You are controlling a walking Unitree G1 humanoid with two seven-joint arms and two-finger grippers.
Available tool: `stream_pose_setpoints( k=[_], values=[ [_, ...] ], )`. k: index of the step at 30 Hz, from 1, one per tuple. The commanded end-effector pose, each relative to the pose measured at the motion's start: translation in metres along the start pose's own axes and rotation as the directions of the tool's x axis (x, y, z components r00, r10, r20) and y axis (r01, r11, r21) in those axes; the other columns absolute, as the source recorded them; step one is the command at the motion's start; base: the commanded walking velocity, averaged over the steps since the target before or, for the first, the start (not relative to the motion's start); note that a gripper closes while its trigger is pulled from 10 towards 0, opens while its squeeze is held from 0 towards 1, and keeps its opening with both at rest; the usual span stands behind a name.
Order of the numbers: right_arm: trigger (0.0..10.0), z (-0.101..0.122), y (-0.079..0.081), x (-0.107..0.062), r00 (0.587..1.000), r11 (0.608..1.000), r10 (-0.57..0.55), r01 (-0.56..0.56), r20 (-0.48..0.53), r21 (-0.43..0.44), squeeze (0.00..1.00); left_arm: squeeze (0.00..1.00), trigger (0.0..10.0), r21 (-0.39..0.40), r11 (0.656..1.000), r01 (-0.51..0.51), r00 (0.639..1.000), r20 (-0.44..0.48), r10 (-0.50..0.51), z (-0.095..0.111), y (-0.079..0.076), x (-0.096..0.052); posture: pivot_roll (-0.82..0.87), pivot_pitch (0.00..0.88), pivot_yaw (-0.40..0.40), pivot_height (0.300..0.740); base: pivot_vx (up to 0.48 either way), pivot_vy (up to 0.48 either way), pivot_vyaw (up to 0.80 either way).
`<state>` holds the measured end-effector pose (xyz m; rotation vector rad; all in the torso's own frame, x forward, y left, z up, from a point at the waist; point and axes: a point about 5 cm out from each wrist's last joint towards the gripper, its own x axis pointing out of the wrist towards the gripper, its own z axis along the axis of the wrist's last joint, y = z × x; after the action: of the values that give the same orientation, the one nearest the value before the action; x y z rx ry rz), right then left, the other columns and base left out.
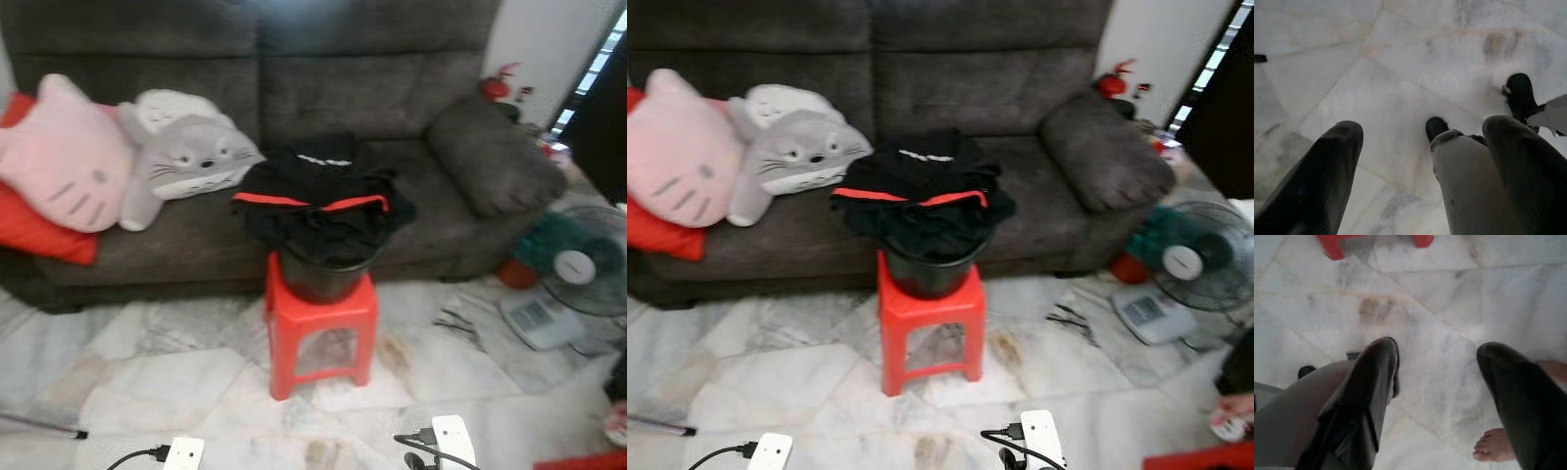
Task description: Hang hanger
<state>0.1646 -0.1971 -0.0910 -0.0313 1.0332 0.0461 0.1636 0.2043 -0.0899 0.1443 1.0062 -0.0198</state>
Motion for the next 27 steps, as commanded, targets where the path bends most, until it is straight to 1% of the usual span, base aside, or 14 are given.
stream_pose_setpoints(
  k=[1, 3, 15, 22, 27],
  values=[
    [10.0, 0.005, 0.0013, 0.0007, 1.0, 1.0, 0.004, -0.004, 0.021, 0.007, 0.0, 0.0, 10.0, -0.011, 1.0, -0.012, 0.999, -0.044, 0.011, -0.0113, 0.0052, -0.0022, -0.05, 0.045, -0.018, 0.74, 0.0, 0.0, 0.0],
    [10.0, 0.0053, 0.0014, 0.0007, 1.0, 1.0, 0.006, -0.006, 0.023, 0.004, 0.0, 0.0, 10.0, -0.022, 1.0, -0.012, 0.999, -0.042, 0.011, -0.0111, 0.0061, -0.0023, -0.05, 0.045, -0.018, 0.74, 0.0, 0.0, 0.0],
    [10.0, 0.0049, 0.0013, 0.0007, 1.0, 1.0, 0.0, 0.0, 0.025, 0.008, 0.0, 0.0, 10.0, -0.02, 1.0, -0.003, 0.999, -0.039, 0.002, -0.0084, 0.0018, -0.0013, -0.05, 0.024, -0.019, 0.74, 0.279, 0.0, 0.0],
    [10.0, 0.0045, 0.0012, 0.0007, 1.0, 1.0, -0.001, 0.001, 0.018, -0.002, 0.0, 0.0, 10.0, -0.018, 1.0, 0.0, 0.999, -0.041, -0.001, -0.009, 0.0, -0.0012, -0.05, 0.016, -0.017, 0.74, 0.284, 0.0, -0.75],
    [10.0, 0.0051, 0.0011, 0.0007, 1.0, 1.0, -0.004, 0.004, 0.025, 0.003, 0.0, 0.0, 10.0, -0.021, 1.0, -0.001, 0.999, -0.042, 0.0, -0.009, 0.0001, -0.0012, -0.05, 0.025, -0.017, 0.74, 0.291, 0.0, 0.0]
  ],
)
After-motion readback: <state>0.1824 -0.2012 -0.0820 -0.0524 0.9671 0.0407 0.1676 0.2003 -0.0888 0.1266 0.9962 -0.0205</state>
